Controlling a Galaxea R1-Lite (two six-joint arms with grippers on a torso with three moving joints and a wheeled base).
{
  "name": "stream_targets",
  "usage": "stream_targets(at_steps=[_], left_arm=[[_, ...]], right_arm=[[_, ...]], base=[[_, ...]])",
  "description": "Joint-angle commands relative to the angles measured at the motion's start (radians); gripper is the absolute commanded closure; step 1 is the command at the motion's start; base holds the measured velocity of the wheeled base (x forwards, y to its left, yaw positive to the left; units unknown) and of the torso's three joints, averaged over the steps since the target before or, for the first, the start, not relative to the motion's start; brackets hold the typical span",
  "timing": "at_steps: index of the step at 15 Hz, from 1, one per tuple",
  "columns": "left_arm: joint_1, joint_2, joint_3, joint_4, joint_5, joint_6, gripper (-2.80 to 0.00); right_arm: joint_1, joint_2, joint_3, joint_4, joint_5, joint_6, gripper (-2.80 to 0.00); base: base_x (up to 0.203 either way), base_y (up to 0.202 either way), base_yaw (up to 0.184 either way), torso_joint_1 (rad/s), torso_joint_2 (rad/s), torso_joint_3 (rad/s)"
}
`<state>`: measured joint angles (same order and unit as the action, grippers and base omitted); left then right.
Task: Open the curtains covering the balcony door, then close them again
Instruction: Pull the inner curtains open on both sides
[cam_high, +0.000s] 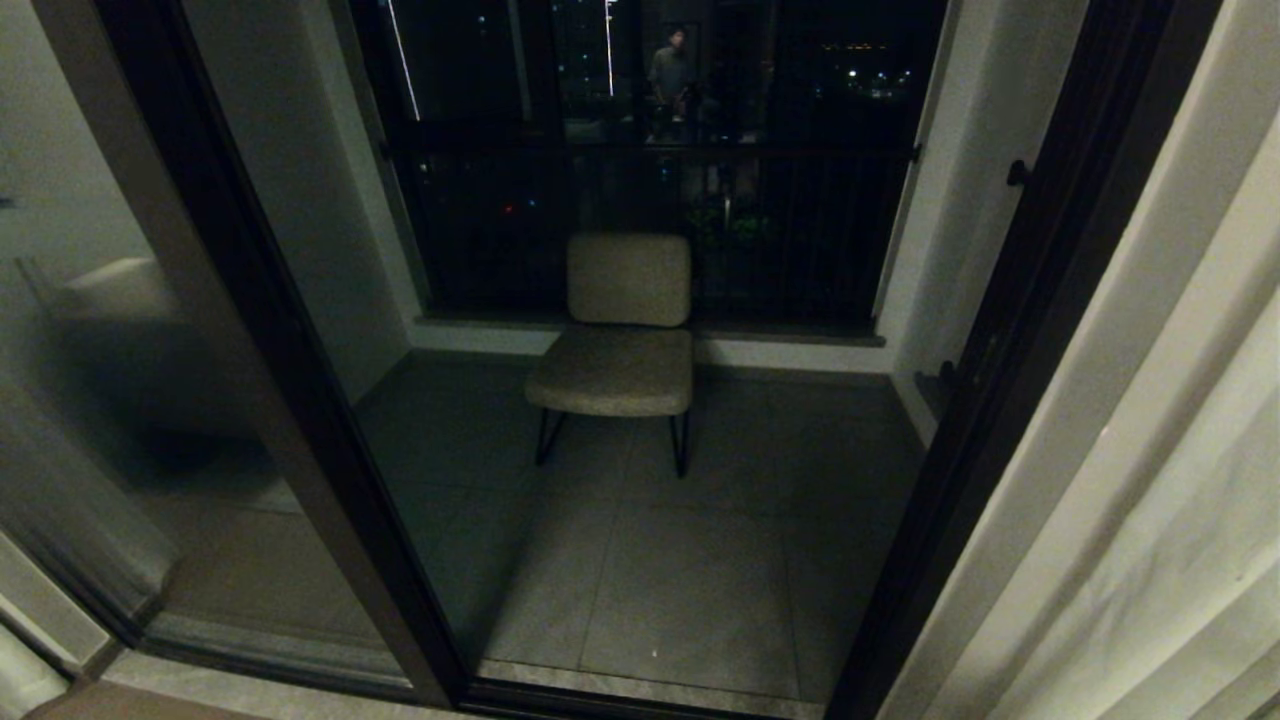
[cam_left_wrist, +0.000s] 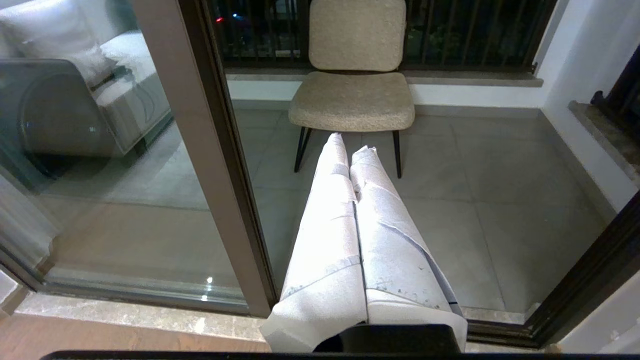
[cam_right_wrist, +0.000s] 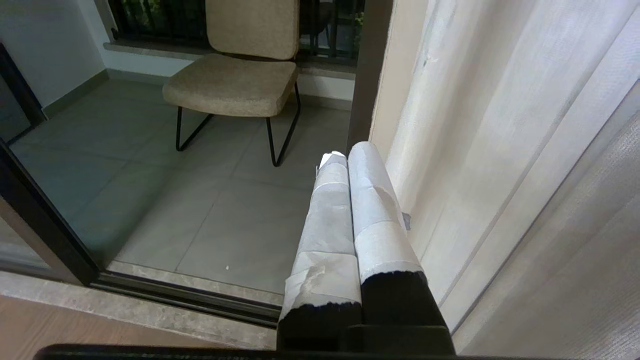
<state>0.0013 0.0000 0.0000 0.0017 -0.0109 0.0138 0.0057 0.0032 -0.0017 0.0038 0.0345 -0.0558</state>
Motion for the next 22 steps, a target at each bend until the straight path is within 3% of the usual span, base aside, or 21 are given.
stream_targets(at_steps=[1, 22], left_arm=[[0.000, 0.000, 0.000, 0.000, 0.000, 0.000, 0.00], [0.000, 0.000, 0.000, 0.000, 0.000, 0.000, 0.00]], right_arm=[[0.000, -0.002, 0.000, 0.001, 0.001, -0.001, 0.00], [0.000, -0.002, 0.000, 0.001, 0.001, -0.001, 0.00]], base=[[0.000, 0.000, 0.000, 0.000, 0.00, 0.000], [0.000, 0.000, 0.000, 0.000, 0.00, 0.000]])
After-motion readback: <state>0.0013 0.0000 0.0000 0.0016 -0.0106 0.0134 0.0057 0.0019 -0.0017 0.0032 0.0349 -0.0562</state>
